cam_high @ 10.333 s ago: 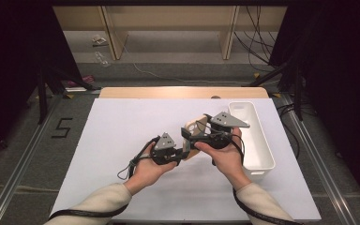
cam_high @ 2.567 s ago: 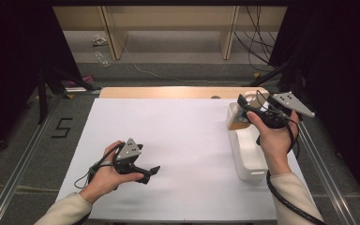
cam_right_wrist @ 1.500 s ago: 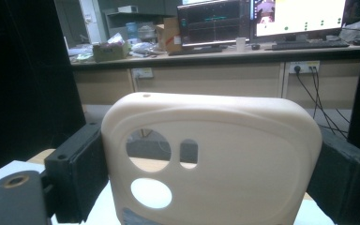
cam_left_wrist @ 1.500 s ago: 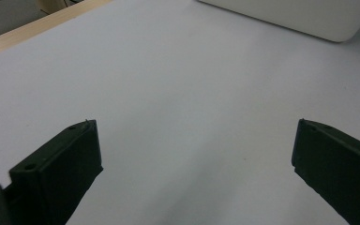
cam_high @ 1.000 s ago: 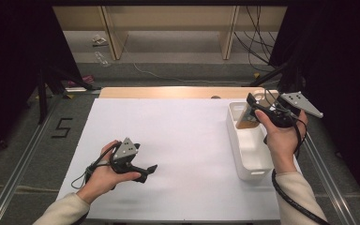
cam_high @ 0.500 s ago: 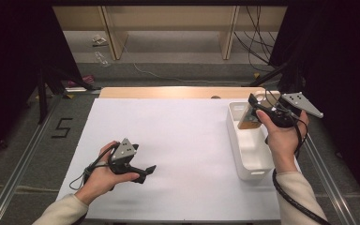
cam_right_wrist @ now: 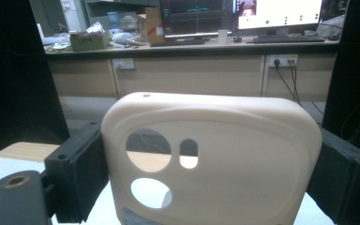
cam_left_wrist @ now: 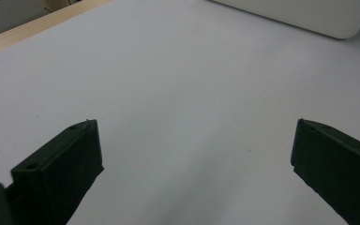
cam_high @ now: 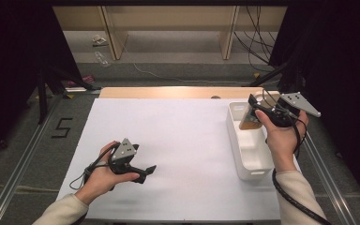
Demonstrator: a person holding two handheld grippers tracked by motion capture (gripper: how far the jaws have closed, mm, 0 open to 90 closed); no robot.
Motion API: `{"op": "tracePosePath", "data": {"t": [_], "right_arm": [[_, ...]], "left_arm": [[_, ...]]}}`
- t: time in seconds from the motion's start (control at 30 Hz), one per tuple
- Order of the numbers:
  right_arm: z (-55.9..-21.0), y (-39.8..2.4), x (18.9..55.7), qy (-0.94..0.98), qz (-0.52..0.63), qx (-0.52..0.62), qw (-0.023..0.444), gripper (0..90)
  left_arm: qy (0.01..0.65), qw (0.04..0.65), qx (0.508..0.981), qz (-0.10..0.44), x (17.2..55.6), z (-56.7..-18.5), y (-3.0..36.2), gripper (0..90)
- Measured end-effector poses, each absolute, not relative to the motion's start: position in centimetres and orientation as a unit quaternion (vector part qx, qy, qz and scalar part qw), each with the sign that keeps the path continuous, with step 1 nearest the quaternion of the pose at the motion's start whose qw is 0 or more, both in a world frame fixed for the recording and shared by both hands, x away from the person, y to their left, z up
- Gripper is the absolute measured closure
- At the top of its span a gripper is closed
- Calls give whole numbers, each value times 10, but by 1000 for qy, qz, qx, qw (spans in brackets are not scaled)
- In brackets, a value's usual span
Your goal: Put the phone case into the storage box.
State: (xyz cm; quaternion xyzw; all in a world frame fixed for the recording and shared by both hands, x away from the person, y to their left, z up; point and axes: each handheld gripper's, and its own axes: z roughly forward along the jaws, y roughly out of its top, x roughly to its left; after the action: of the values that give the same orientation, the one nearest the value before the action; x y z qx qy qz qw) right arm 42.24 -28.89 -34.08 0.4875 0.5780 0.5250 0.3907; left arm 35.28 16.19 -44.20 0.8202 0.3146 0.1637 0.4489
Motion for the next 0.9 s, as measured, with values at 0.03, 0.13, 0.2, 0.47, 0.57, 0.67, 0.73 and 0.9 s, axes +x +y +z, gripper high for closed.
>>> {"op": "tracePosePath", "data": {"t": [0.03, 0.13, 0.2, 0.47, 0.57, 0.67, 0.73, 0.9], "right_arm": [[-341, -289, 423, 578, 524, 488, 392, 124], [-340, -289, 423, 578, 523, 487, 393, 124], [-340, -289, 425, 578, 523, 487, 394, 124], [-338, -287, 428, 580, 519, 487, 396, 124], [-338, -287, 429, 581, 517, 488, 397, 124], [-339, -288, 430, 583, 513, 489, 397, 124], [-339, -289, 430, 582, 514, 491, 396, 124], [-339, -286, 432, 585, 513, 490, 395, 124]], "left_arm": [[315, 449, 820, 164, 353, -442, 162, 17], [315, 449, 820, 164, 353, -442, 162, 18], [315, 448, 821, 163, 353, -442, 162, 17], [315, 449, 820, 164, 353, -442, 162, 17], [316, 449, 820, 164, 353, -442, 162, 18], [315, 449, 820, 164, 353, -442, 162, 18], [316, 449, 820, 164, 353, -442, 162, 18], [316, 450, 819, 164, 353, -442, 162, 18]]}}
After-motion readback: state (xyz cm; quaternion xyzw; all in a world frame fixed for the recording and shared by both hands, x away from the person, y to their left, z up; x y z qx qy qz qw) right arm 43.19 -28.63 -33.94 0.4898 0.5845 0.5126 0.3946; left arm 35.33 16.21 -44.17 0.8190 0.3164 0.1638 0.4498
